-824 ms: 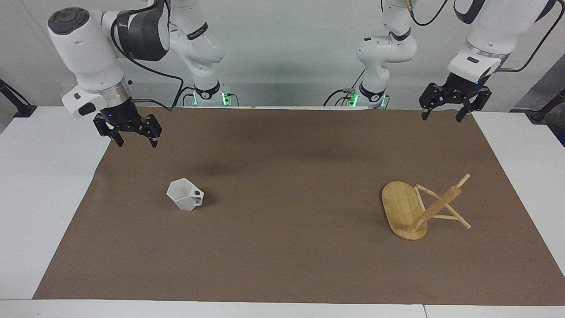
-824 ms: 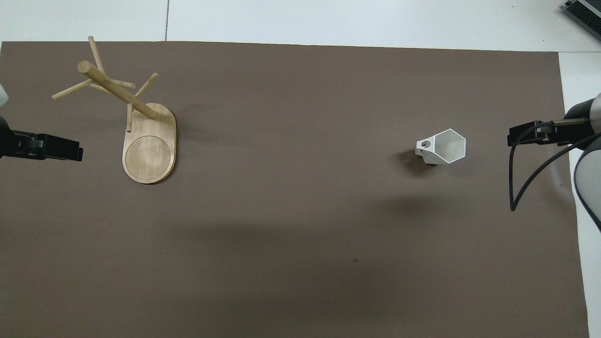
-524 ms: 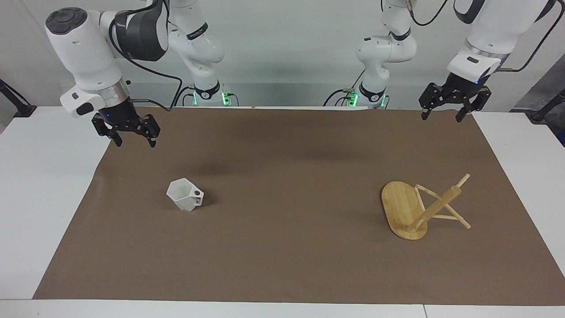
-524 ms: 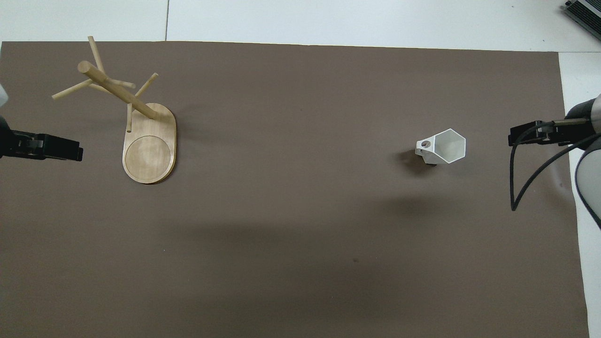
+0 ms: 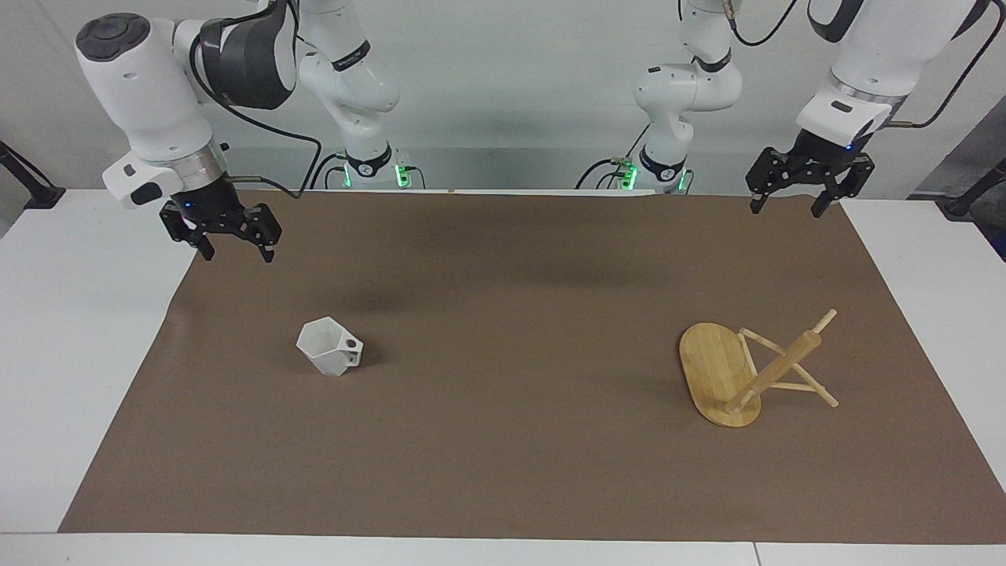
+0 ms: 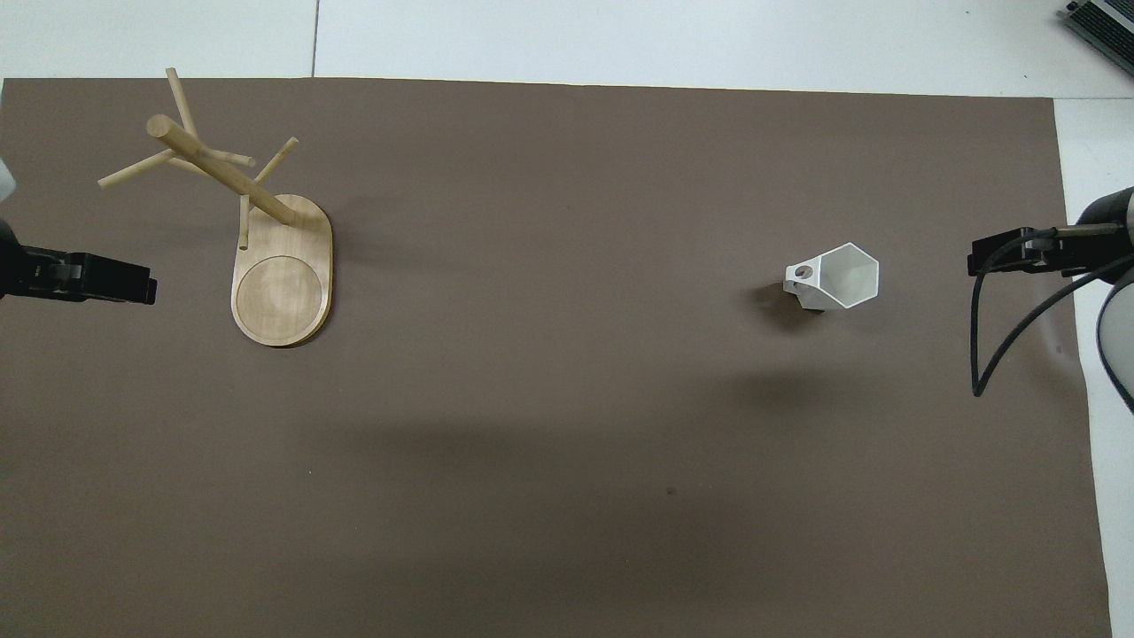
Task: Hang cup on rack
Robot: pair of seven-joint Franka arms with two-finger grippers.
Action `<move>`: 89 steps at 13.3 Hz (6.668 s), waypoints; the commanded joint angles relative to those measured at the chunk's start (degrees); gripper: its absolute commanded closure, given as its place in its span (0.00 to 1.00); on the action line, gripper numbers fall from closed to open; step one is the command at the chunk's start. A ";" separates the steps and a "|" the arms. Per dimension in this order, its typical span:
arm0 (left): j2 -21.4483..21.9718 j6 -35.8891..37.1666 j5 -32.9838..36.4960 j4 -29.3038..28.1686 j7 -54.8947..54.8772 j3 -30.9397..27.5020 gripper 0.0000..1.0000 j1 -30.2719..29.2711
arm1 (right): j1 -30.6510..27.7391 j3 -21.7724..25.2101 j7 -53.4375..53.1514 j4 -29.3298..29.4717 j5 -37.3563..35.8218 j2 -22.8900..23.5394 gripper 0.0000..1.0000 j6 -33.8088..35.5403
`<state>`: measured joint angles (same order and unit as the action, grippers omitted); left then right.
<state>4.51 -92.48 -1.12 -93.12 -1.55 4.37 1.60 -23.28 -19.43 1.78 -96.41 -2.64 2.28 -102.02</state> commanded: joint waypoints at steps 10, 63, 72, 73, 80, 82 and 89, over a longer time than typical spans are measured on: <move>1.21 0.72 0.77 -0.83 0.58 -0.06 0.00 -3.44 | -0.28 -0.78 1.91 -2.12 1.32 -1.58 0.00 -0.19; 1.03 4.84 -2.66 0.57 6.56 1.35 0.00 0.51 | 2.89 -0.87 -1.08 -14.07 0.44 14.68 1.00 -32.28; 1.38 6.97 -2.57 0.49 6.47 1.08 0.00 -0.28 | 2.62 -10.08 6.91 -7.14 5.16 14.77 1.00 -29.20; 1.21 5.92 -2.57 0.49 5.86 0.99 0.00 -0.37 | 2.62 -12.54 7.18 -5.82 10.32 14.86 1.00 -29.29; 1.56 5.56 -7.22 0.05 -7.48 0.82 0.00 -0.37 | 2.80 -20.64 7.18 -0.63 40.92 15.91 1.00 -29.64; 1.56 5.55 -9.84 -0.13 -15.55 0.82 0.00 -0.28 | 2.71 -22.83 7.18 -0.54 50.57 16.00 1.00 -29.55; 2.78 1.18 -21.35 -3.64 -41.48 0.38 0.00 -2.56 | 12.45 -23.37 16.81 3.23 59.15 15.91 1.00 -30.34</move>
<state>5.09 -87.60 -18.99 -92.94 -36.61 4.89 0.23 -12.08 -42.30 12.69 -96.57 55.00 17.16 -132.72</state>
